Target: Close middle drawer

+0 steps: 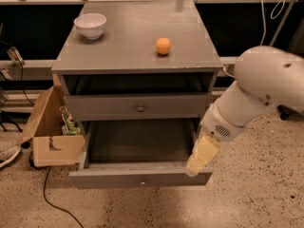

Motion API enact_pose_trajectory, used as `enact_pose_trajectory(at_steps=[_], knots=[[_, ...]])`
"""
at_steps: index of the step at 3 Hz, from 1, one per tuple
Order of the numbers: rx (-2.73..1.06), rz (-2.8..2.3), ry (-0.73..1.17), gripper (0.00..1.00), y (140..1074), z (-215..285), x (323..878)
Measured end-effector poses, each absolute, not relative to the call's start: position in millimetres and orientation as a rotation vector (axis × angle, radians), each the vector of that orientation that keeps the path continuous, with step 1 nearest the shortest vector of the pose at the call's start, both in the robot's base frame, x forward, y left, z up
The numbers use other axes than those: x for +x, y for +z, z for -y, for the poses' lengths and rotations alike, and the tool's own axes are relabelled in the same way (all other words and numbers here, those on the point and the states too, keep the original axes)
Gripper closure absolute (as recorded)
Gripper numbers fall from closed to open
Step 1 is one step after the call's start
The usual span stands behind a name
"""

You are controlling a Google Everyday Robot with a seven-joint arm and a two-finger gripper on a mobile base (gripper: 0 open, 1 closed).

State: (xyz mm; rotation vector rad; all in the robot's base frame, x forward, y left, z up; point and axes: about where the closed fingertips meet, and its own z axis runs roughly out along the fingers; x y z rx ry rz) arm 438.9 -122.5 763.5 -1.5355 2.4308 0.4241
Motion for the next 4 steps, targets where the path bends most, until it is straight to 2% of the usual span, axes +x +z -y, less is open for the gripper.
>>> enact_pose_trajectory(at_steps=[2,3,4], knots=[[-1.45,-2.497,0.695,0.0,619.9,94.3,435.1],[-1.45,-2.498,0.695,0.0,619.5,94.2,435.0],[-1.42,-2.573,0.651,0.26,564.4,112.1,437.8]])
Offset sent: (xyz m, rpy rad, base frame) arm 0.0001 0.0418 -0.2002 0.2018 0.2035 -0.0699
